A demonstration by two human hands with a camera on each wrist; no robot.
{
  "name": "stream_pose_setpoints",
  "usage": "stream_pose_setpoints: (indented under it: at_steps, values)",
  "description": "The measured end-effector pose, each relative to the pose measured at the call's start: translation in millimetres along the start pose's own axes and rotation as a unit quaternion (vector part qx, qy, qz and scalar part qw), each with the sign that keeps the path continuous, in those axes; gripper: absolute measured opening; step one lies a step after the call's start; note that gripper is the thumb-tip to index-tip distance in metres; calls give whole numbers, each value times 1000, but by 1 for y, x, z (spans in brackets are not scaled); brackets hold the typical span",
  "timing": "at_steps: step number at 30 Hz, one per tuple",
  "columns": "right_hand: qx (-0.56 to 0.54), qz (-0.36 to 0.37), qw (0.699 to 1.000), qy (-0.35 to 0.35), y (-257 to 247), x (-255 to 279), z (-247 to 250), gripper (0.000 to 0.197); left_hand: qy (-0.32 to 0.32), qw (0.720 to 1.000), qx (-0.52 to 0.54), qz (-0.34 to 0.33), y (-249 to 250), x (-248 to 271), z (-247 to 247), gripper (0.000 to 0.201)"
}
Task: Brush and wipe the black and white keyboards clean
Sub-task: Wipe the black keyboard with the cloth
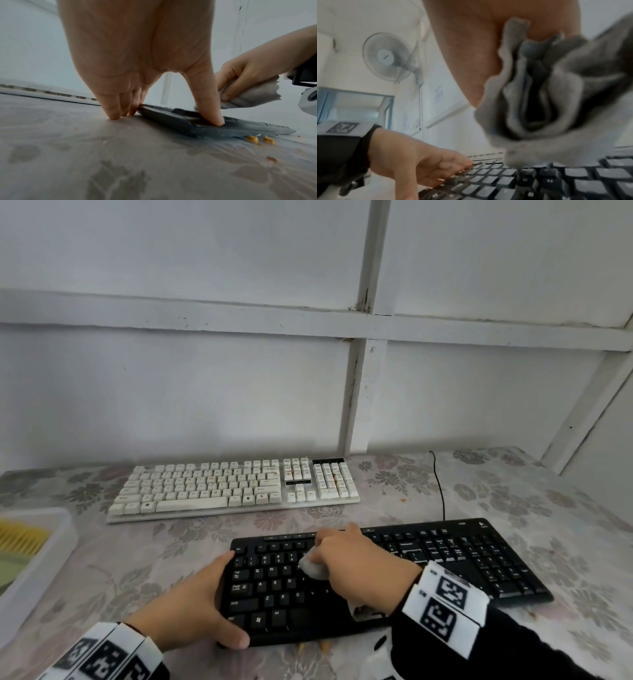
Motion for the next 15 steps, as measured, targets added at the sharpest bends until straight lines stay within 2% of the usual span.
stream_pose_setpoints:
  at_steps: [4, 7, 12, 15]
  values:
    - [-34, 1, 999, 21, 10, 1, -16, 25, 0, 1000, -10, 9, -3, -2, 0, 110]
    - [7, -6, 999, 38, 25, -3, -33, 18, -1, 1000, -24, 17, -7, -3, 0, 120]
    - [30, -41, 997, 55, 61, 14, -32, 17, -7, 1000, 3, 10, -5, -5, -3, 112]
    - [21, -88, 995, 48, 80, 32, -23, 20, -5, 1000, 10, 16, -7, -4, -2, 120]
Point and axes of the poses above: each hand's wrist, its own x-axis away from the middle knuckle, its own z-axis out of the back of the hand, y = z × x, the point moved 7 cm from there along -x, towards the middle knuckle, and after that the axes turned 7 degrees about -x, right-handed, at the moved point
